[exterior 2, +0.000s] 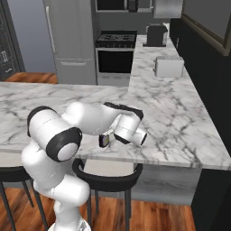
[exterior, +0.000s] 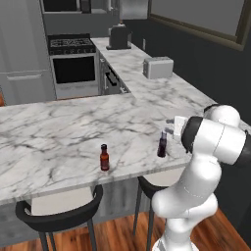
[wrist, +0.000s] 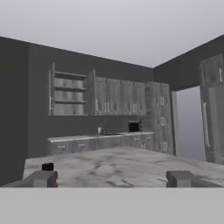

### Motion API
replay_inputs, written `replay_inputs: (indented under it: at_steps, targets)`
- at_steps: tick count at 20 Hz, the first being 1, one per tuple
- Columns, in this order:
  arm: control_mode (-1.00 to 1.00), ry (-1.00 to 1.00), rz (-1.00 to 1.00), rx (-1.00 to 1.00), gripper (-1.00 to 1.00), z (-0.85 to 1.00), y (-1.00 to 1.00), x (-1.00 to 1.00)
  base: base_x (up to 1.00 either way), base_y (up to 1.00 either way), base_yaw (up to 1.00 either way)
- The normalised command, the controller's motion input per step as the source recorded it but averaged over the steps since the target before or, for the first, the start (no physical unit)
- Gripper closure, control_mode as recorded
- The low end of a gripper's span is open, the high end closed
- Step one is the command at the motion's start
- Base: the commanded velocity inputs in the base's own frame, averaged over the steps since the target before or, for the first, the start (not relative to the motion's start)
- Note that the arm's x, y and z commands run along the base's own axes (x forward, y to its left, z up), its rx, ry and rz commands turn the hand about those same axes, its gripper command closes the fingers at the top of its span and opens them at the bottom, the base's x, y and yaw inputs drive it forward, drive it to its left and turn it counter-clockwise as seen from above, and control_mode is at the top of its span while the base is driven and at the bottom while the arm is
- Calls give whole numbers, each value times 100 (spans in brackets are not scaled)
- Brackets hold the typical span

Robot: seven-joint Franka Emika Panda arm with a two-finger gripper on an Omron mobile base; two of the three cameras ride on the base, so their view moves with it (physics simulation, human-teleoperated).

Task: The dining table condiment station is running low on condiment bottle. Refill the condiment station by opening the cabinet and taking the condiment bottle from the cabinet and placing it on the dining table.

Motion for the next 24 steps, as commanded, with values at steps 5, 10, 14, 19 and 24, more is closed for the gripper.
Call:
replay_inputs:
  at_steps: [5,10,14,19,24]
  targets:
    - [-100,0,-13,-4,-100,68,20,-60,0,0,0]
    - [-100,-9,-19,-8,-100,76,35,-93,0,0,0]
    - [-100,-7,-32,-13,-100,94,63,-82,0,0,0]
    - [-100,-10,-32,-16,-100,98,68,-87,0,0,0]
    - [-100,-5,-28,-21,-100,96,72,-81,0,0,0]
